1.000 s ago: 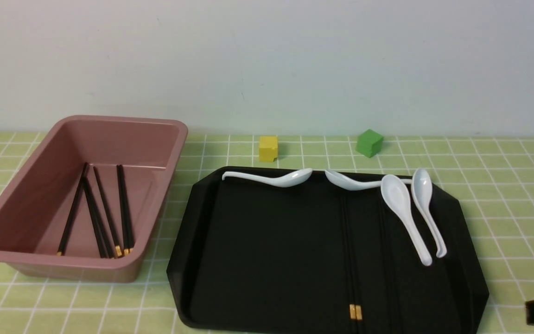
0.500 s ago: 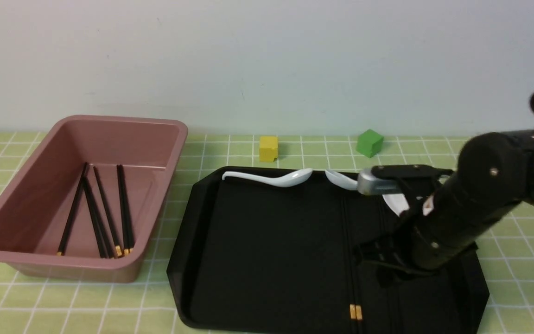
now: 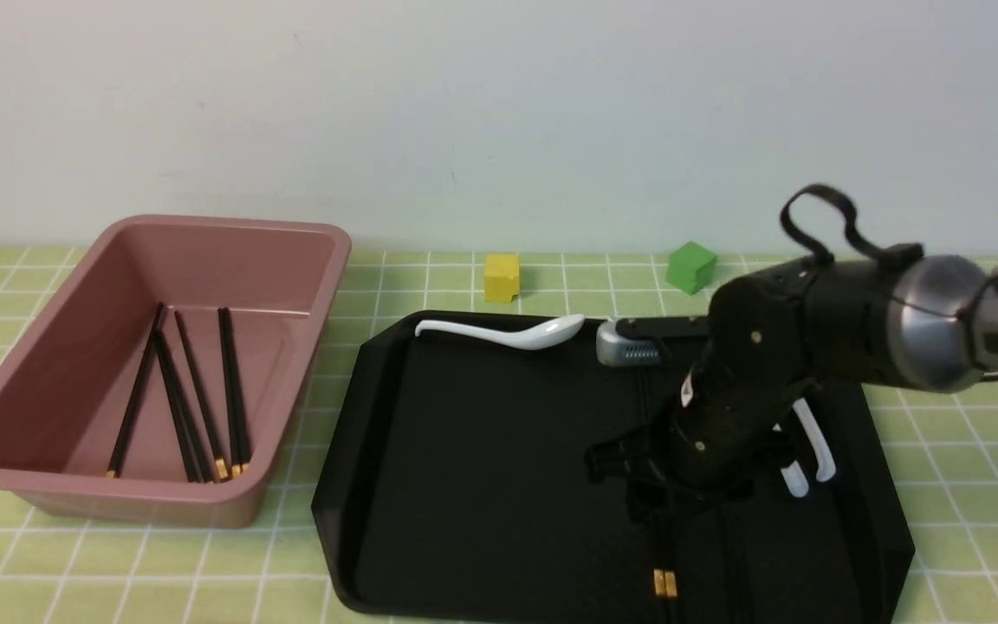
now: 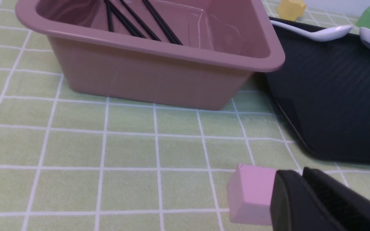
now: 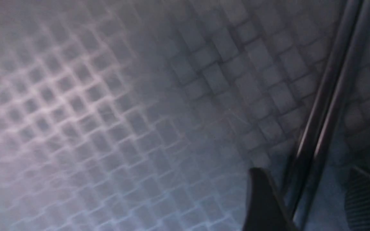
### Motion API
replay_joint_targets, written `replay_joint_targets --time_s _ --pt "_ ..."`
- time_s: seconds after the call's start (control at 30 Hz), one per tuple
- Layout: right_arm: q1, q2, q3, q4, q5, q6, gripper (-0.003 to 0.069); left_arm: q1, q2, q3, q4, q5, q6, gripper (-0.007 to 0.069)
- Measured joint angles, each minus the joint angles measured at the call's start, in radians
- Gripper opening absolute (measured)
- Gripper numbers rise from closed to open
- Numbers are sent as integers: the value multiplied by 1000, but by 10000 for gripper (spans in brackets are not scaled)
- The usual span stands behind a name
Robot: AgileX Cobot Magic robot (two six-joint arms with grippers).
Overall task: On green tablecloth take chopsticks from black tray and put them in box.
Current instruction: 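Move the gripper over the chopsticks on the black tray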
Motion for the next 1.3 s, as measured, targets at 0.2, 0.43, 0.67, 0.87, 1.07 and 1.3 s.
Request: replay_joint_targets --time_s 0.2,0.43,0.67,0.87,1.07,1.3 --pt "0 13 -13 -5 6 0 336 0 0 0 0 0 0 62" --pt "0 6 -22 -7 40 -27 128 0 0 0 0 0 0 71" --pt "0 -83 -61 -6 134 -29 -13 0 0 0 0 0 0 71" --pt "0 -200 -96 1 194 -31 -13 0 0 0 0 0 0 73" --pt "0 -186 -96 4 219 -104 8 0 0 0 0 0 1 77" --pt "0 -70 -96 12 240 -156 207 0 0 0 0 0 1 87"
